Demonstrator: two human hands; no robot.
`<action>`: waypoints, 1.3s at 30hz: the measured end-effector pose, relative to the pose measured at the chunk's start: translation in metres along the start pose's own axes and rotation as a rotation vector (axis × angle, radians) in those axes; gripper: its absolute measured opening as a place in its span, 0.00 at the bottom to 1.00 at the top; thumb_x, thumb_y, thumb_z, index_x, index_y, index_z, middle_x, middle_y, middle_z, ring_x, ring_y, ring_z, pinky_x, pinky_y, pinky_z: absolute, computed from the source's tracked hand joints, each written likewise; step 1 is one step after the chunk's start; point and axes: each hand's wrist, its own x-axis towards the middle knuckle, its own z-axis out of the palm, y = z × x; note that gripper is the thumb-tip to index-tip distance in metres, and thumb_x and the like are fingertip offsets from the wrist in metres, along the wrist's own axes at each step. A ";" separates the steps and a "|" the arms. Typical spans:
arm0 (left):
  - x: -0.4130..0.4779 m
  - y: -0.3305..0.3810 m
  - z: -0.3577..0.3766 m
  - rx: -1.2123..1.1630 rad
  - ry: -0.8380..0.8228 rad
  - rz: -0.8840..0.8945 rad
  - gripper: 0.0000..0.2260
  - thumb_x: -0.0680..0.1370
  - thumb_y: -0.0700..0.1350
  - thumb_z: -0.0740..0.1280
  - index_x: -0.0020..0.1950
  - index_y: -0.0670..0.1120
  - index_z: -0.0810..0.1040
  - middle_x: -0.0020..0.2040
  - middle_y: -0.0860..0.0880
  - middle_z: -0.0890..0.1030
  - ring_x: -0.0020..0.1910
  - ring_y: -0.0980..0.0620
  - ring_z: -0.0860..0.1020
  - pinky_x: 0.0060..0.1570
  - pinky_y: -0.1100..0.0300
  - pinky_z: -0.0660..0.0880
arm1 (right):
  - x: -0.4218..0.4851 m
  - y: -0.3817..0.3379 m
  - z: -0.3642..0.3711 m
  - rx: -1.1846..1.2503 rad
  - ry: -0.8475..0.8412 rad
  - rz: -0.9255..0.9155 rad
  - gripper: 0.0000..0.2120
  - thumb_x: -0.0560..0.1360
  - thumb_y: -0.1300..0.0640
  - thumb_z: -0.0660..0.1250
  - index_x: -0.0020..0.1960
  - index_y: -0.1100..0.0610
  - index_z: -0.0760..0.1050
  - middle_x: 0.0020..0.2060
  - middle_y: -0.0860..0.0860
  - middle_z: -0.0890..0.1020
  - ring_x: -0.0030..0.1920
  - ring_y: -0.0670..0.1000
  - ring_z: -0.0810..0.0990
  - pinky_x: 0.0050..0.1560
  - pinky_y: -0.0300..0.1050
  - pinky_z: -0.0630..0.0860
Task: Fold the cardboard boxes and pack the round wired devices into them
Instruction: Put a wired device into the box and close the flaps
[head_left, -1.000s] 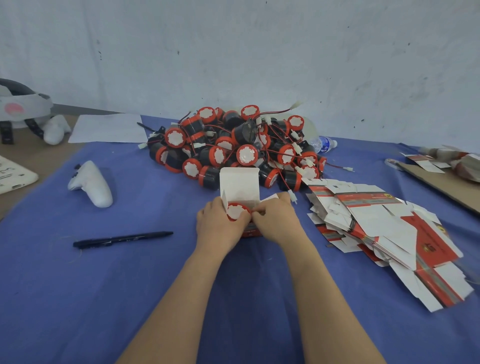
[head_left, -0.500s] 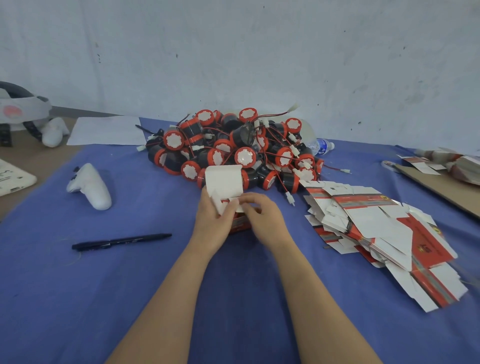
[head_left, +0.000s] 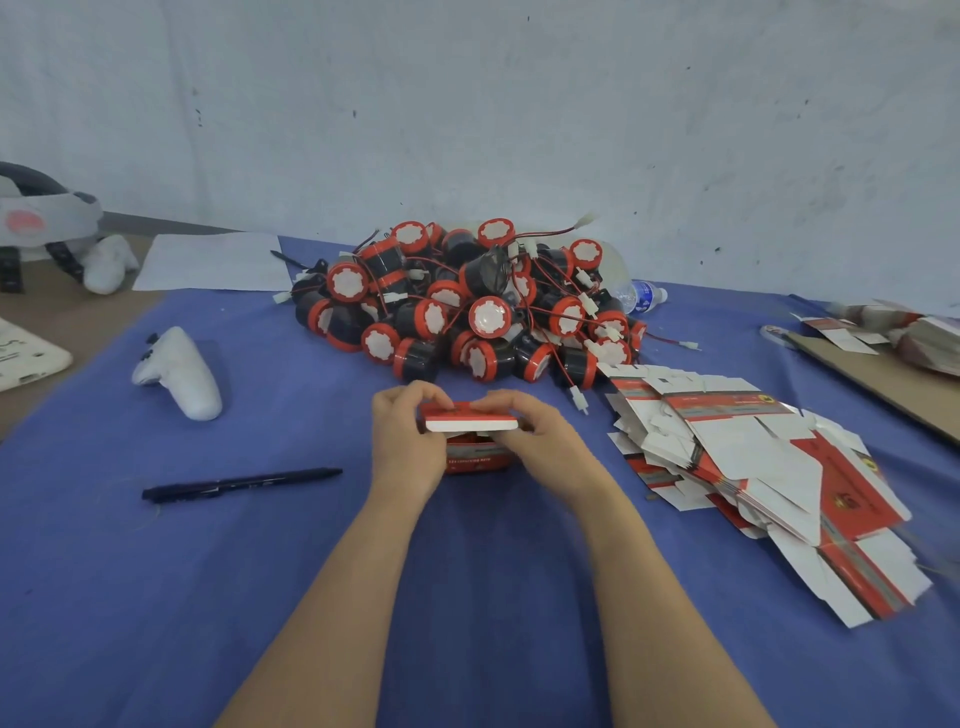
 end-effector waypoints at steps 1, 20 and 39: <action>-0.001 0.000 -0.001 -0.010 -0.005 -0.034 0.16 0.76 0.31 0.60 0.43 0.53 0.76 0.59 0.47 0.69 0.55 0.46 0.75 0.48 0.52 0.78 | -0.002 0.000 -0.004 0.015 -0.102 0.011 0.17 0.77 0.65 0.63 0.59 0.46 0.77 0.60 0.47 0.78 0.57 0.49 0.77 0.54 0.37 0.75; -0.004 -0.004 0.000 0.233 -0.207 0.085 0.16 0.79 0.47 0.66 0.67 0.53 0.74 0.68 0.49 0.73 0.65 0.45 0.70 0.65 0.47 0.70 | 0.003 0.017 0.004 -0.093 0.301 -0.015 0.13 0.77 0.51 0.67 0.61 0.46 0.78 0.52 0.44 0.80 0.49 0.40 0.78 0.42 0.23 0.71; -0.007 0.002 0.002 0.172 -0.134 0.053 0.15 0.80 0.37 0.60 0.64 0.48 0.75 0.73 0.46 0.65 0.72 0.49 0.65 0.69 0.58 0.65 | 0.008 0.017 0.011 -0.019 0.413 0.097 0.12 0.79 0.49 0.63 0.59 0.49 0.80 0.51 0.44 0.82 0.51 0.42 0.77 0.44 0.26 0.71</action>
